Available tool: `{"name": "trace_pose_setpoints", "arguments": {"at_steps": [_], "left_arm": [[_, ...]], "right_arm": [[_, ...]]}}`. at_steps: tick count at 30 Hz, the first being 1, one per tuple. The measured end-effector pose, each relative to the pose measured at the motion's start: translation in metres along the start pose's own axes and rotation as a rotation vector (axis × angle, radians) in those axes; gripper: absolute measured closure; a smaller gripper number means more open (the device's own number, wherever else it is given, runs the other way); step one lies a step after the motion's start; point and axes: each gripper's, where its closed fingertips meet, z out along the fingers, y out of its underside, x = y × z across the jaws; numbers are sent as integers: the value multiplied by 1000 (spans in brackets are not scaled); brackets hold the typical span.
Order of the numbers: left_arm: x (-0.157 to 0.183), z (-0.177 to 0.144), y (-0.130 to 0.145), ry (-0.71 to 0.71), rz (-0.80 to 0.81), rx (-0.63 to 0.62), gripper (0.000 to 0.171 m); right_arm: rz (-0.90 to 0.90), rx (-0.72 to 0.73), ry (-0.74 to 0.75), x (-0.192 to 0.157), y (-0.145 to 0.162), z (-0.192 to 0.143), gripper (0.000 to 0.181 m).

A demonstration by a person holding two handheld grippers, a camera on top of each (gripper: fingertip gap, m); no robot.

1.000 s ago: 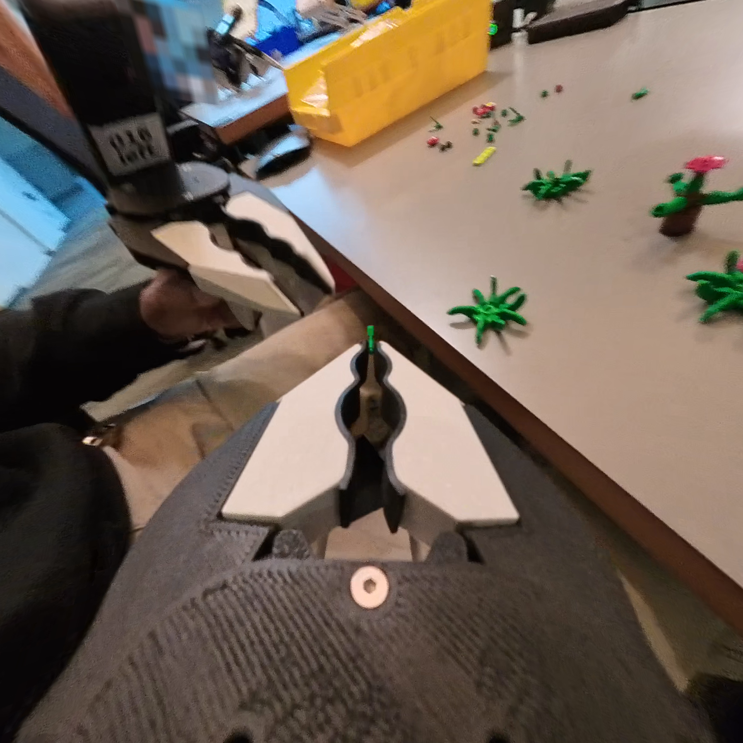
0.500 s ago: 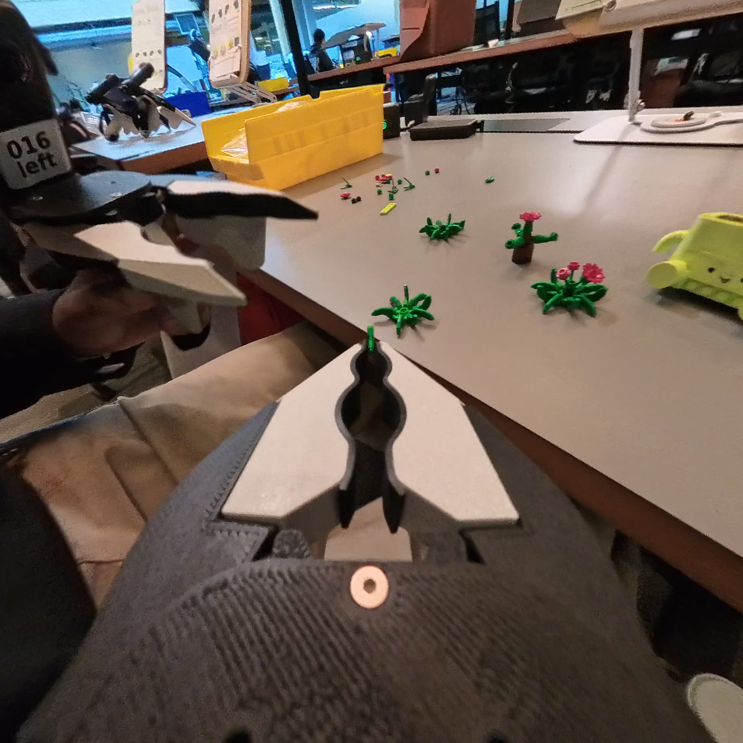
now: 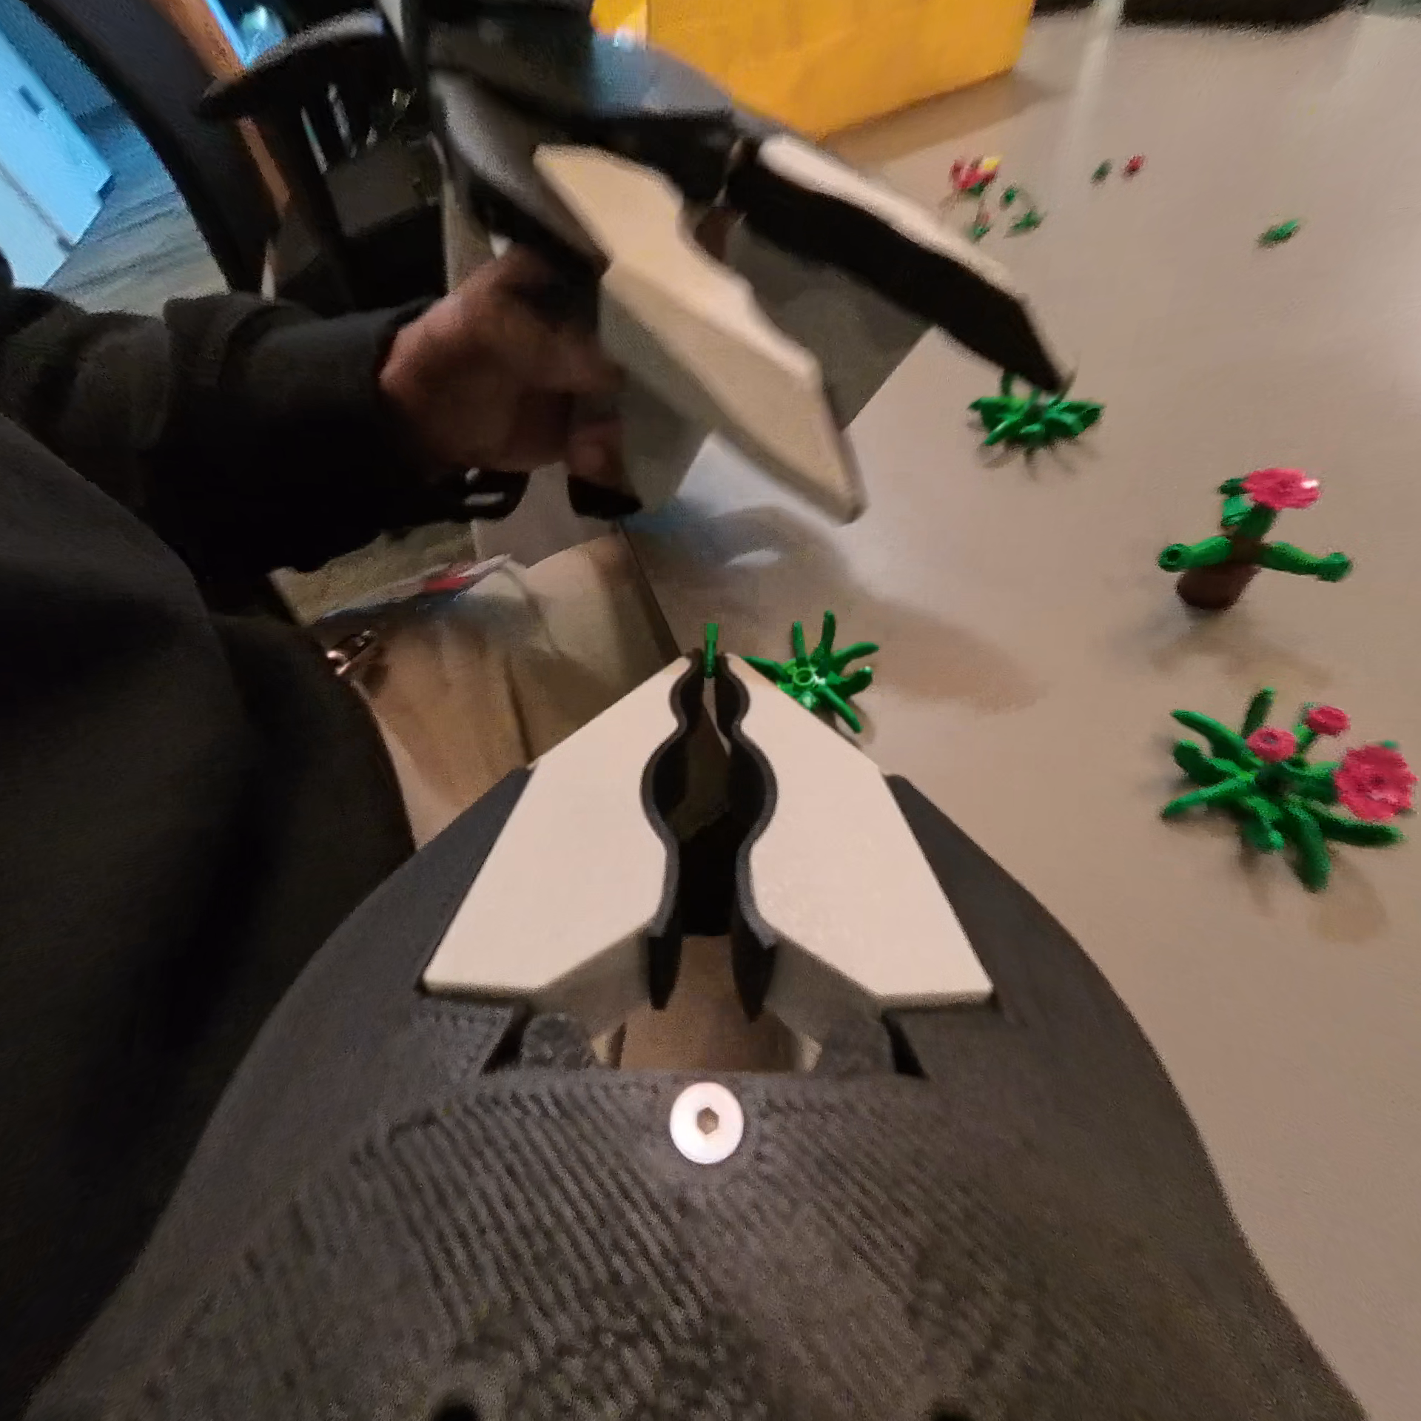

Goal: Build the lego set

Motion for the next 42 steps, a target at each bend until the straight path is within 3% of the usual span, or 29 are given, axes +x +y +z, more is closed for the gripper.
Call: {"name": "trace_pose_setpoints", "arguments": {"at_steps": [6, 10, 14, 18, 20, 24, 29, 34, 36, 37, 42], "left_arm": [[-40, 7, -4, -42, 56, -45, 107], [-40, 10, -3, 19, -17, -55, 109], [-38, 5, -6, 51, -57, -15, 110], [-21, 0, -13, 107, -47, 42, 126], [1, -1, -17, 201, -38, 68, 139], [43, 5, -3, 402, -6, -13, 145], [46, 11, 8, 361, 70, -62, 171], [45, 2, 1, 410, -13, -13, 169], [40, 0, -4, 383, -20, 17, 146], [41, -1, -4, 394, -17, 15, 145], [53, -2, 6, 453, 6, -33, 170]], "right_arm": [[-70, -267, 14, 18, 21, 7, 181], [-153, -329, 221, 53, 24, -7, 181], [-122, -250, 200, 50, 18, -12, 181], [-140, -178, 222, 55, 12, -23, 181], [-173, -79, 163, 45, -3, -28, 181], [-145, 58, 99, 39, -22, -33, 181], [-69, 101, 31, 37, -26, -36, 181], [-59, 160, -25, 29, -36, -34, 181], [-51, 173, -42, 27, -38, -33, 181], [-46, 178, -47, 28, -38, -33, 181], [-6, 226, -108, 24, -44, -34, 180]]}}
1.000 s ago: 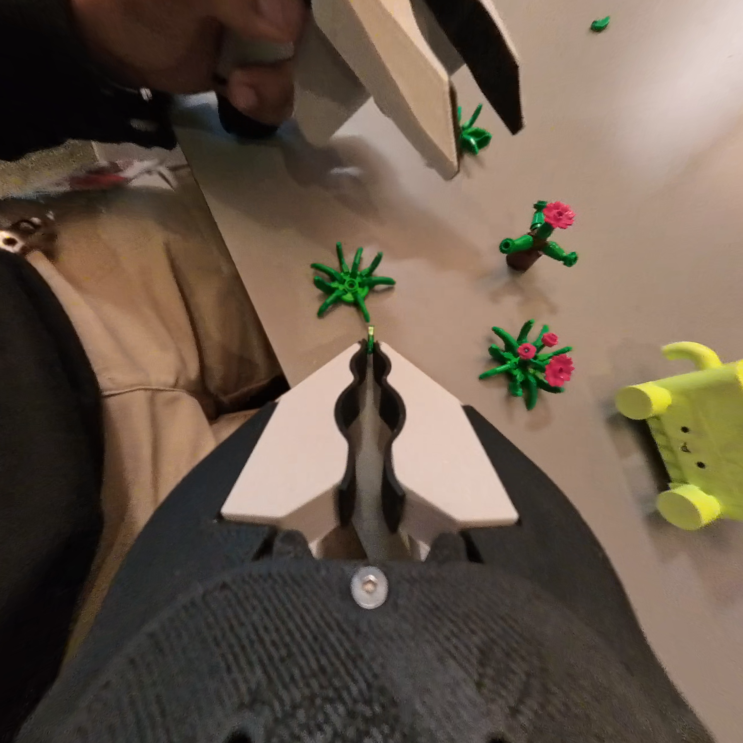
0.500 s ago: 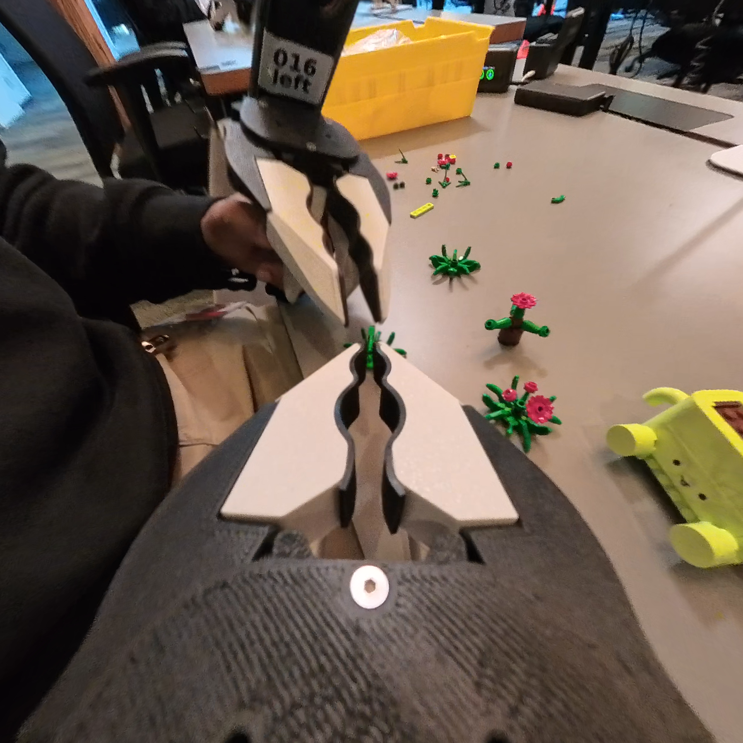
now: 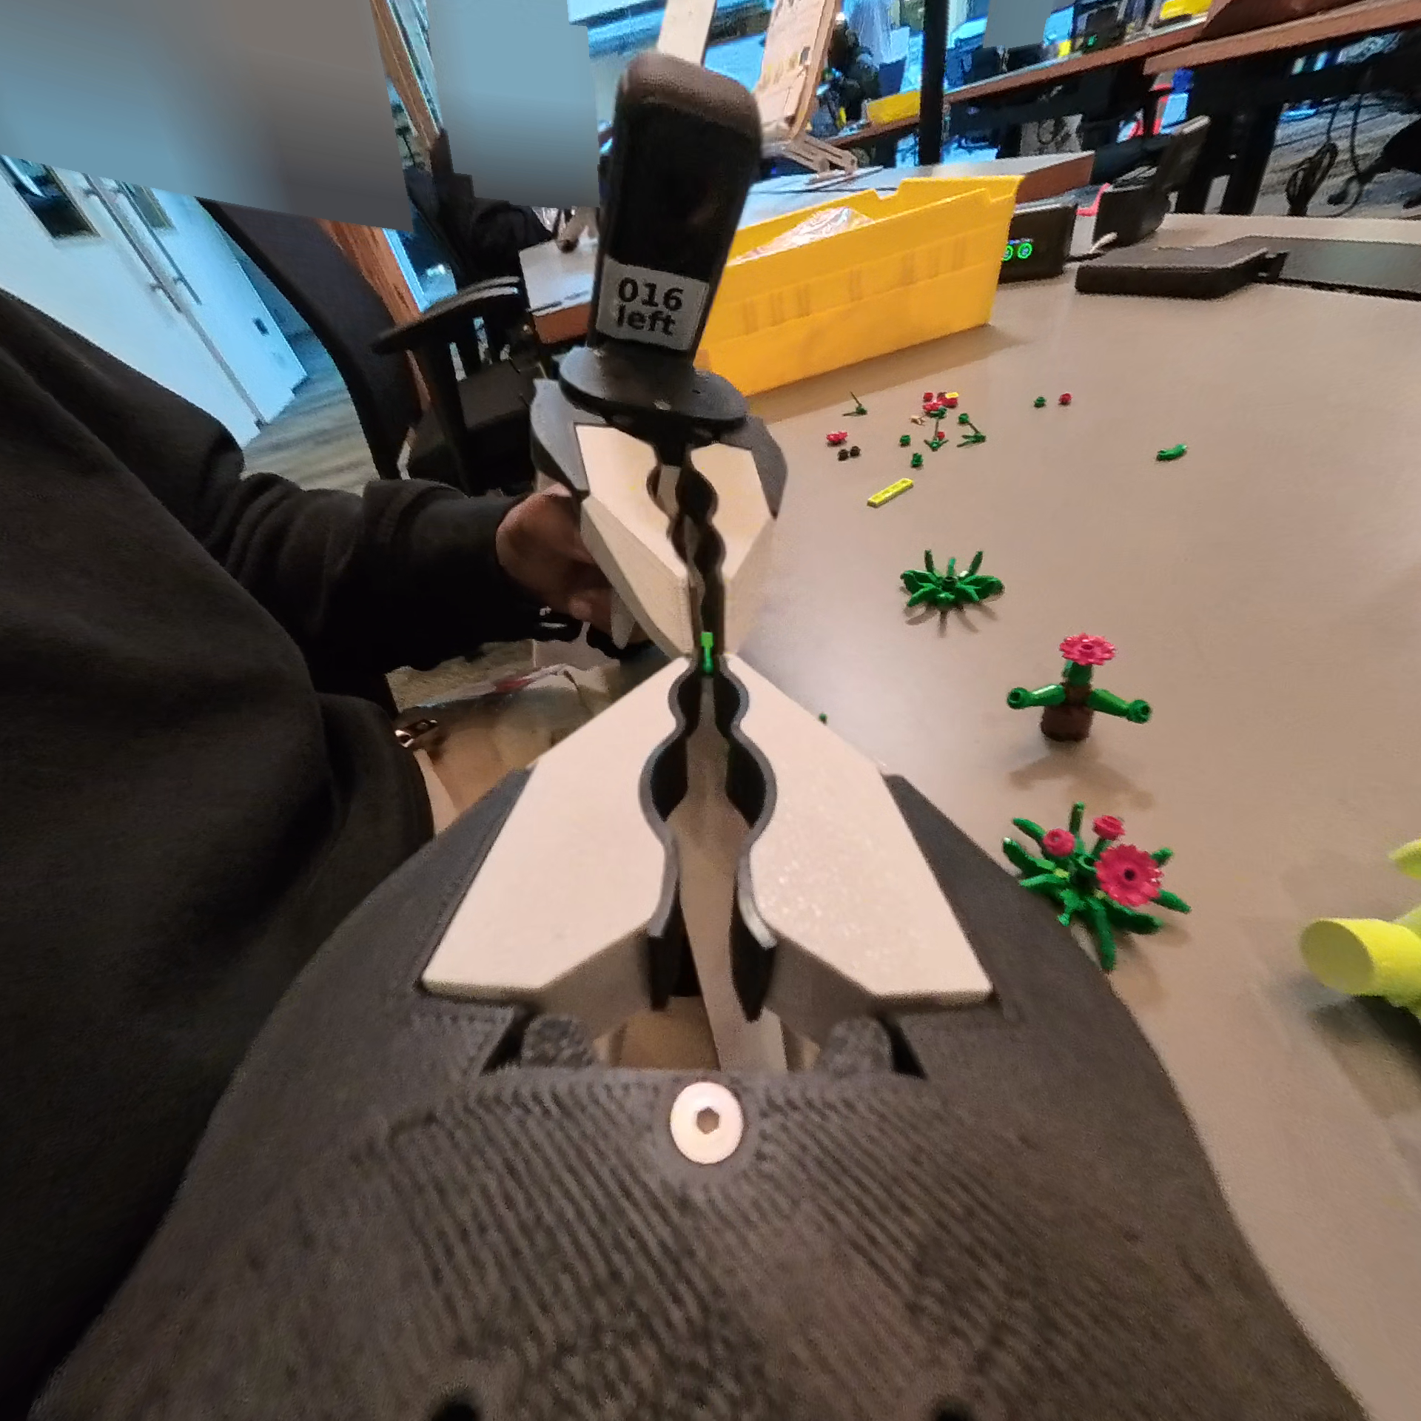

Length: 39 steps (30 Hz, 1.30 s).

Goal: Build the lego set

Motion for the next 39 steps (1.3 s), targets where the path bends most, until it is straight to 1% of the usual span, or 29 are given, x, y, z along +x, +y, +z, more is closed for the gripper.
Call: {"name": "trace_pose_setpoints", "arguments": {"at_steps": [2, 4, 5, 6, 9, 12, 13, 14, 16, 19, 21, 23, 26, 29, 31, 33, 35, 39], "left_arm": [[4, -2, -4, 3, 19, 4, 170], [4, -4, -9, -4, 24, 41, 171], [5, -5, -11, 1, 16, 51, 171], [5, -6, -11, 6, 10, 54, 171], [4, -6, -11, 8, 5, 54, 171], [6, -4, -11, 23, -2, 53, 171], [7, -3, -10, 27, -4, 52, 171], [7, -3, -10, 26, -5, 51, 171], [7, -3, -9, 28, -1, 48, 170], [5, -2, -11, 2, 16, 66, 170], [5, -2, -10, -4, 19, 56, 166], [5, -2, -8, 8, 11, 48, 171], [7, -1, -8, 30, -4, 44, 171], [3, -1, -9, 2, -3, 55, 171], [2, -2, -9, -3, -10, 56, 164], [4, -3, -11, 20, -17, 69, 165], [5, -4, -12, 26, -23, 76, 170], [5, -4, -14, 23, -21, 81, 170]], "right_arm": [[17, 36, -23, -2, -5, -1, 180], [39, 96, -17, 1, -12, -1, 177], [52, 130, -3, 4, -16, -2, 166], [66, 146, 3, 6, -17, -2, 158], [99, 144, -46, 2, -17, -3, 158], [122, 142, -74, -1, -16, -1, 163], [125, 137, -82, -2, -15, -1, 167], [125, 130, -90, -3, -14, 0, 174], [123, 121, -89, -4, -13, 0, 180], [117, 123, -76, -2, -14, -1, 181], [121, 145, -69, -1, -18, -4, 181], [138, 153, -78, 0, -19, -6, 181], [137, 136, -79, 1, -15, -5, 181], [130, 132, -83, 0, -15, -4, 181], [133, 133, -94, -1, -15, -5, 181], [136, 126, -94, -1, -14, -4, 181], [130, 110, -92, -2, -12, -3, 181], [132, 128, -86, -1, -14, -2, 181]]}}
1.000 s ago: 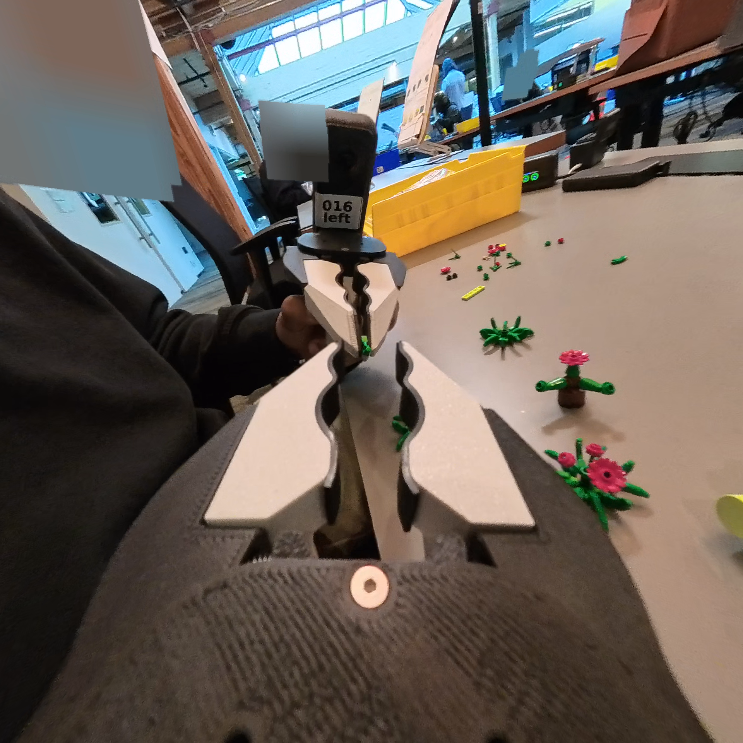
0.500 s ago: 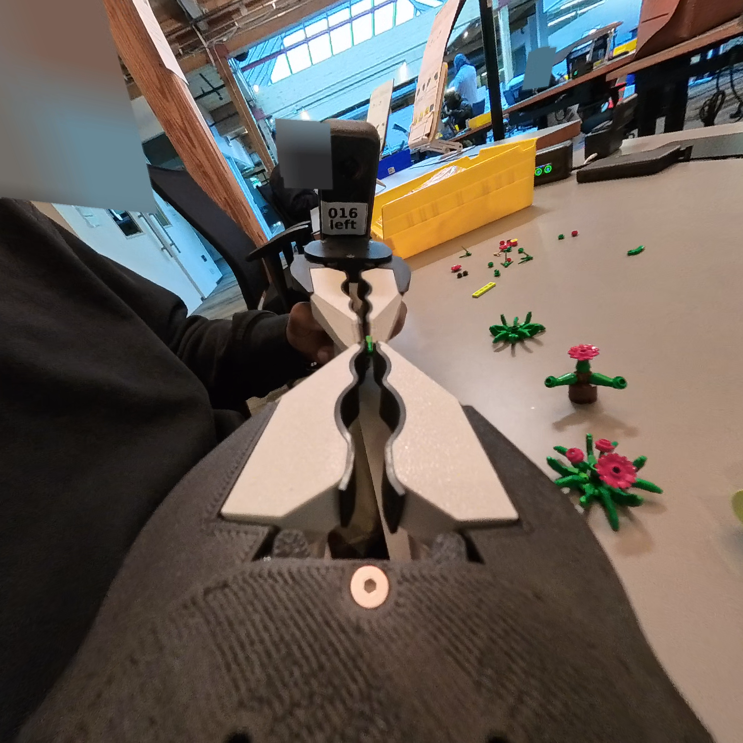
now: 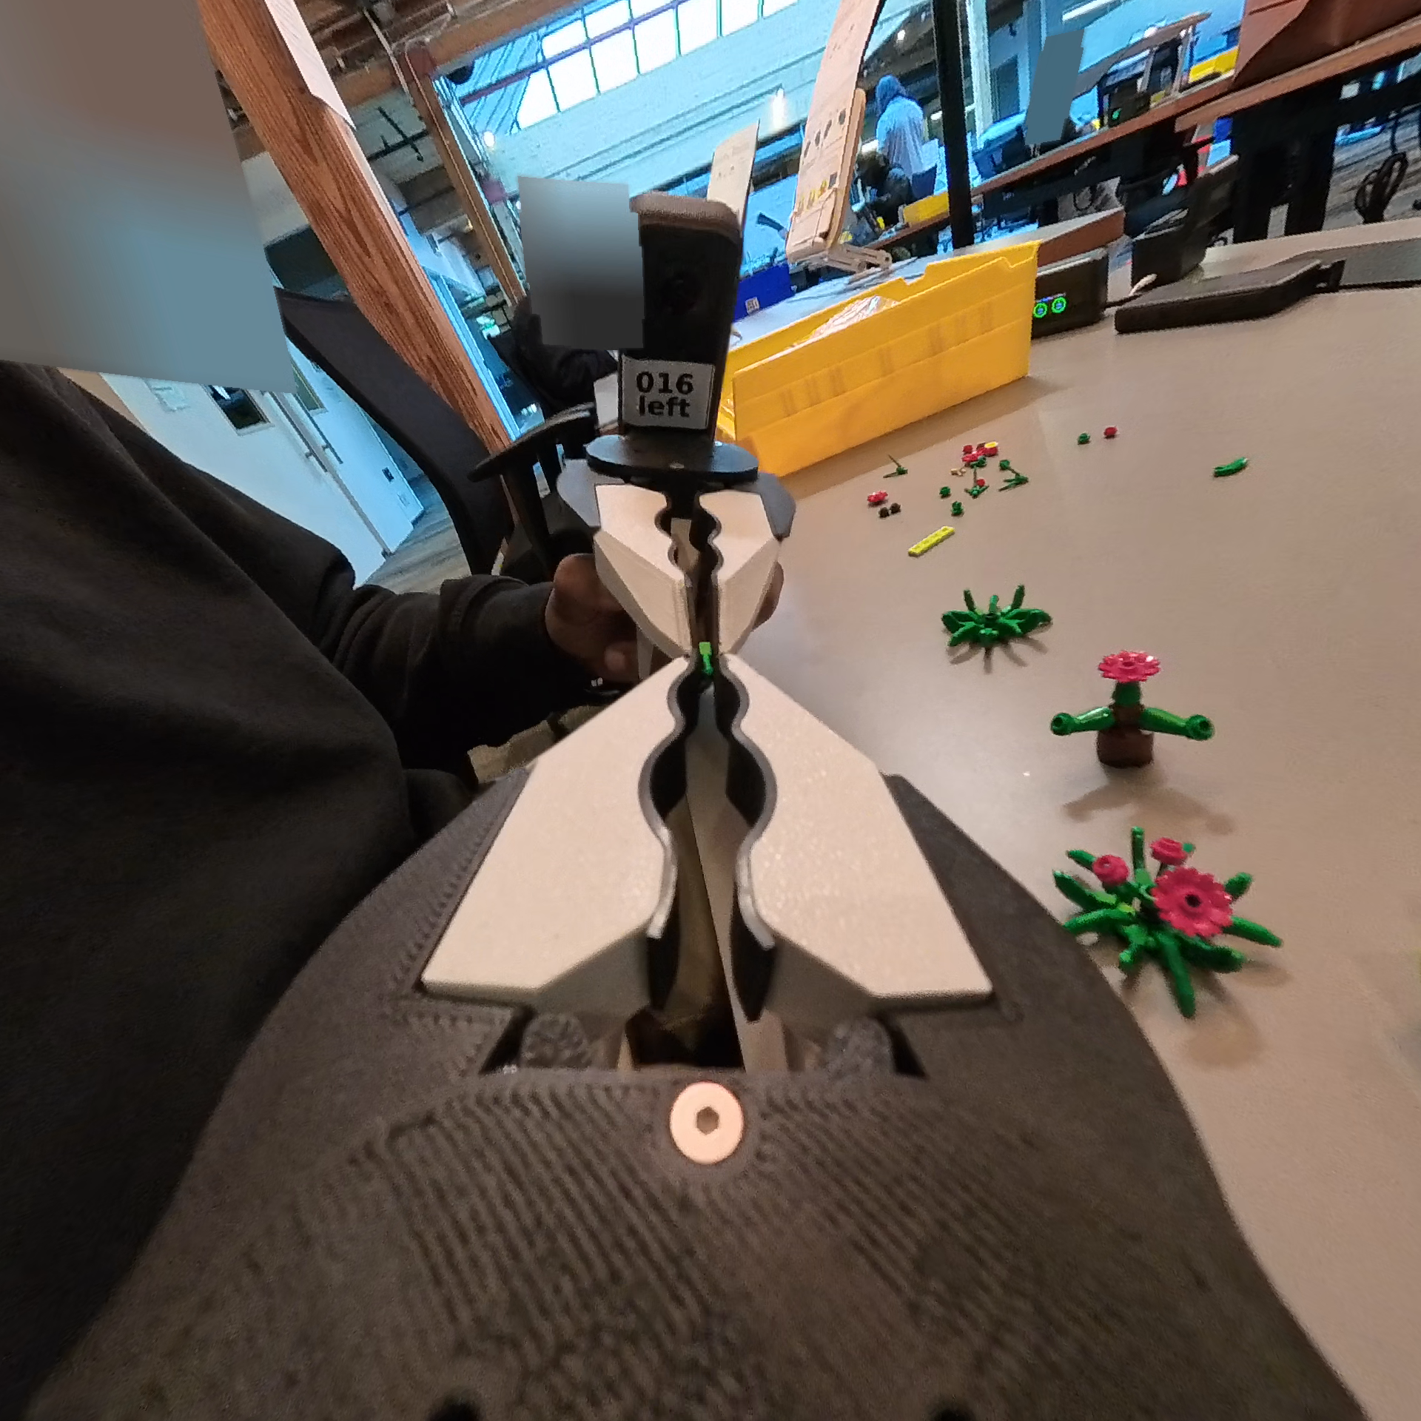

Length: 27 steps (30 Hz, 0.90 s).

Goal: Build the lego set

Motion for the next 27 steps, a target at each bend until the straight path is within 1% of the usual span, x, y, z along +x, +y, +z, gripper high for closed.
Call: {"name": "trace_pose_setpoints", "arguments": {"at_steps": [2, 4, 5, 11, 18, 19, 21, 24, 27], "left_arm": [[1, 0, -3, 2, -5, 15, 171], [1, -1, -4, 0, -5, 21, 171], [1, -1, -3, 3, -8, 18, 171], [2, 0, -5, 16, -28, 33, 171], [1, 0, -4, 25, -41, 34, 170], [-1, 0, -3, 4, -33, 29, 167], [-8, -2, 0, -55, -1, -8, 153], [-18, -10, 9, -159, 67, -97, 151], [-28, -17, 33, -263, 128, -254, 153]], "right_arm": [[5, 25, -8, -1, -3, 0, 178], [7, 28, -12, -2, -3, 1, 170], [6, 26, -12, -2, -3, 1, 170], [4, 28, -8, -2, -2, 2, 180], [11, 27, -9, -3, -2, 3, 181], [9, 18, -1, -2, -1, 3, 181], [-5, -1, 25, 1, 1, 3, 180], [-36, -79, 92, 9, 9, 1, 180], [-118, -261, 199, 21, 30, 1, 181]]}}
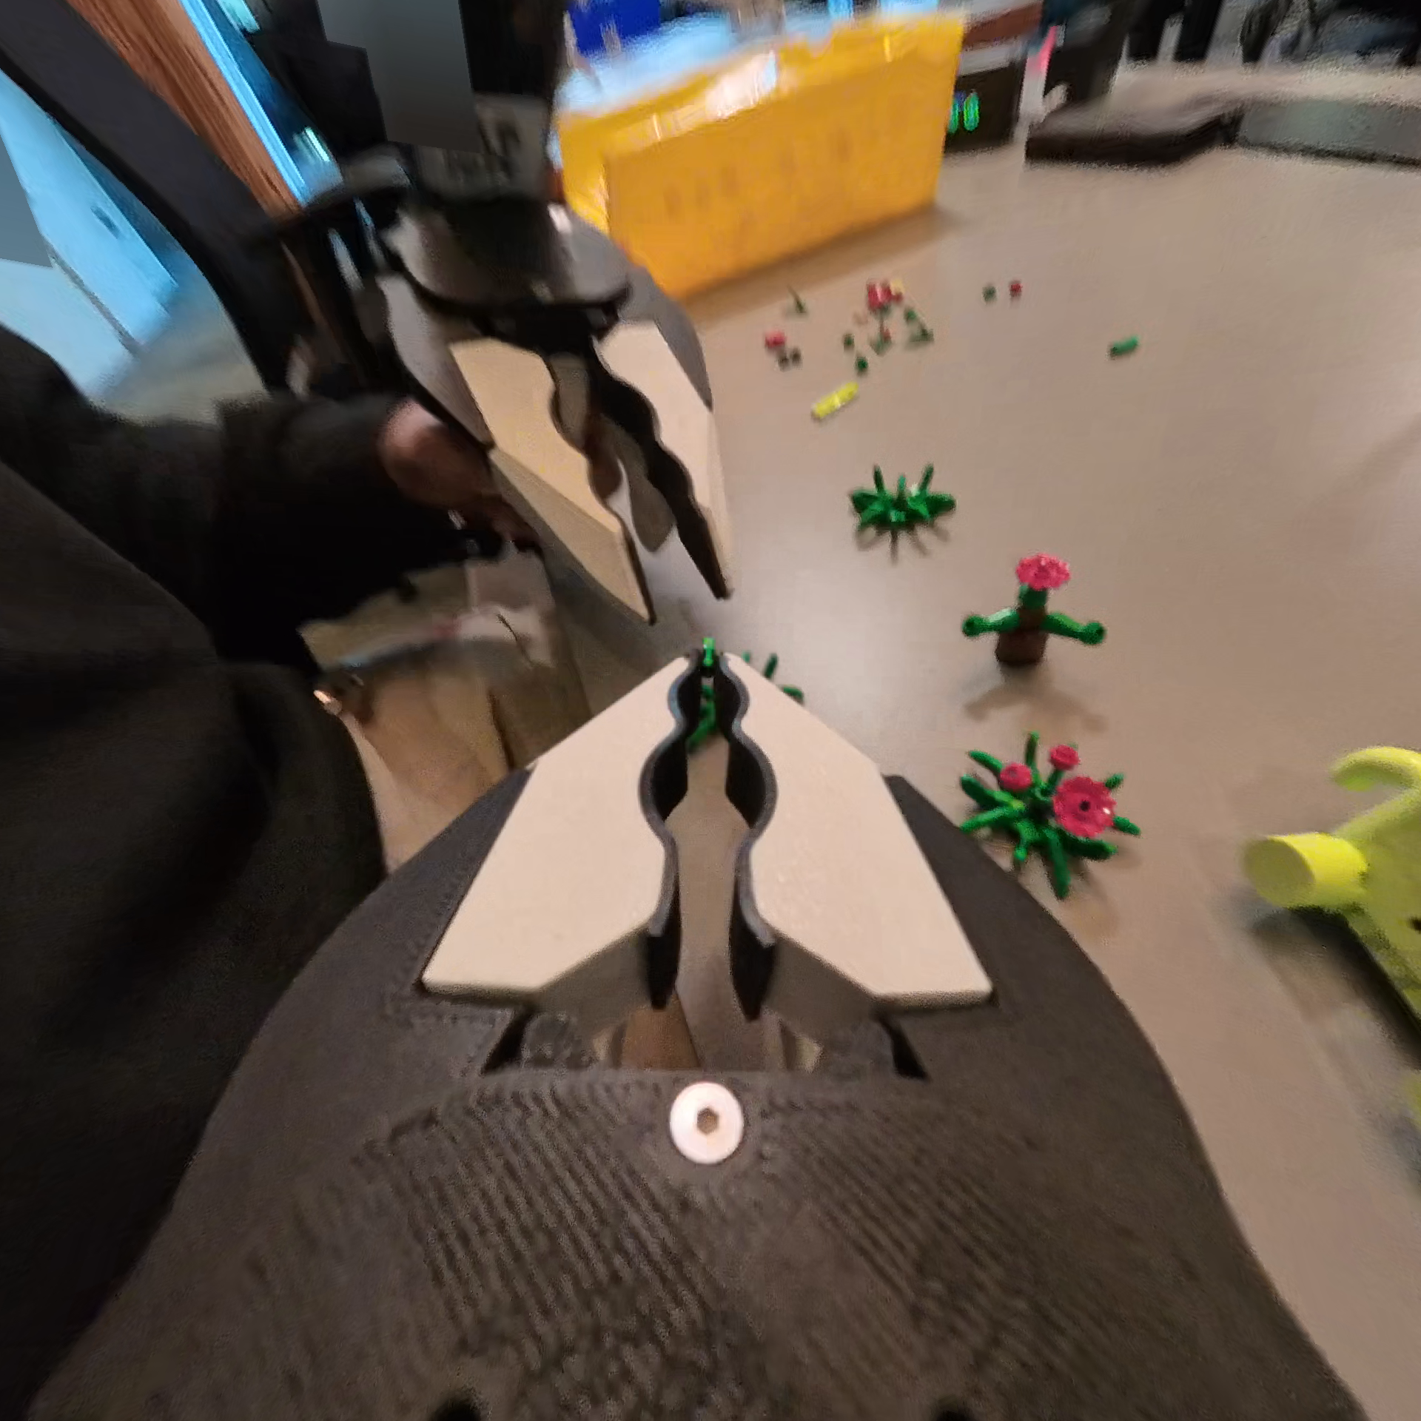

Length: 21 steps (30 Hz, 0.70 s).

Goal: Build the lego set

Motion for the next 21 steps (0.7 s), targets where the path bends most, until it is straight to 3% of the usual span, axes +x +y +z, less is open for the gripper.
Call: {"name": "trace_pose_setpoints", "arguments": {"at_steps": [3, 7, 10, 21], "left_arm": [[-10, 3, 27, -96, 22, -145, 155], [-9, 0, 17, -102, 0, -81, 155], [-12, 0, 23, -88, -54, -101, 152], [-9, 13, 40, -109, -40, -224, 151]], "right_arm": [[-75, -166, 56, 0, 23, 12, 180], [-115, -283, 107, 0, 41, 25, 180], [-170, -372, 175, 6, 50, 27, 181], [-172, -389, 219, 11, 48, 30, 181]]}}
